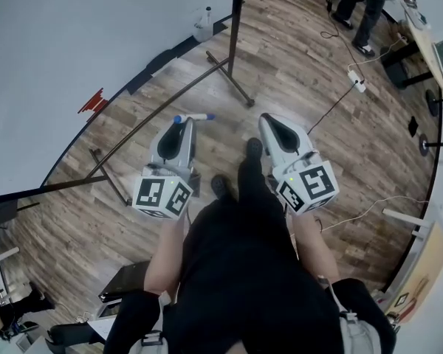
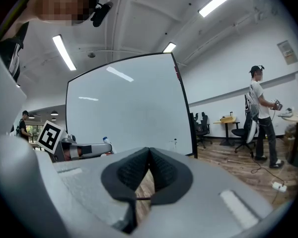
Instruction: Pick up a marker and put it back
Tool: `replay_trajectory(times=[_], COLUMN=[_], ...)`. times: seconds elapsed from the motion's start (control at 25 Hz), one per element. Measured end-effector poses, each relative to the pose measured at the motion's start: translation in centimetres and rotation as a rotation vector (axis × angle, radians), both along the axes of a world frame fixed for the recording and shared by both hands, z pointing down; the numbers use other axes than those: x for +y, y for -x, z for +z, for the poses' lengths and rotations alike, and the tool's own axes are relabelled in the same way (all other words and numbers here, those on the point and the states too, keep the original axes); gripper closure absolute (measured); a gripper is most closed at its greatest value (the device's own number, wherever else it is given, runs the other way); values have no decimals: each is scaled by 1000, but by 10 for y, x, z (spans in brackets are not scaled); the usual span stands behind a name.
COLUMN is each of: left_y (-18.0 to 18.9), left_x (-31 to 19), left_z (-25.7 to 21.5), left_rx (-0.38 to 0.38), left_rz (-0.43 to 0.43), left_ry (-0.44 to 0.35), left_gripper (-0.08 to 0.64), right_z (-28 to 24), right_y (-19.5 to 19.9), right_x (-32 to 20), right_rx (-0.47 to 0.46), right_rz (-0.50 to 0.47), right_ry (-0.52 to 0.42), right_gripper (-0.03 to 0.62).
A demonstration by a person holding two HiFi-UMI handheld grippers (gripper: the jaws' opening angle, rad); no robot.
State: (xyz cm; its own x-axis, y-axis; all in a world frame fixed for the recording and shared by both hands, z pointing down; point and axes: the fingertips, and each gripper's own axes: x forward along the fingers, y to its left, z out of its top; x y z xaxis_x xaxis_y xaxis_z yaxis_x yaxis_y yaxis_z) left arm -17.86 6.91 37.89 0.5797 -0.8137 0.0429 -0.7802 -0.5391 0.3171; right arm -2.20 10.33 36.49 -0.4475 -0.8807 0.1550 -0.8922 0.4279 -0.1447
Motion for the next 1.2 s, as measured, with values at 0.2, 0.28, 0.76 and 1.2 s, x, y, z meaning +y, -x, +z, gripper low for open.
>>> replay_trajectory(times=[0.2,0.28,0.76,1.2], left_y=[-10,-16,-62,-87], left_x=[-18,-29,-137,-207], left_z=[9,13,8,-3], left_rx=[14,2,-35,-120], left_rz=[31,30,-28,-122], left_ry=[13,22,32,-6], left_gripper=[483,483,483,483], right_z=[7,10,24,23], right_y=[0,-2,-34,-72], right_x=[-11,-20,-122,-204], right_rx=[-3,-7,-29,109], right_rz=[-4,-12,-78,-145], right_ry=[23,31,87,38], right_gripper=[592,592,592,592])
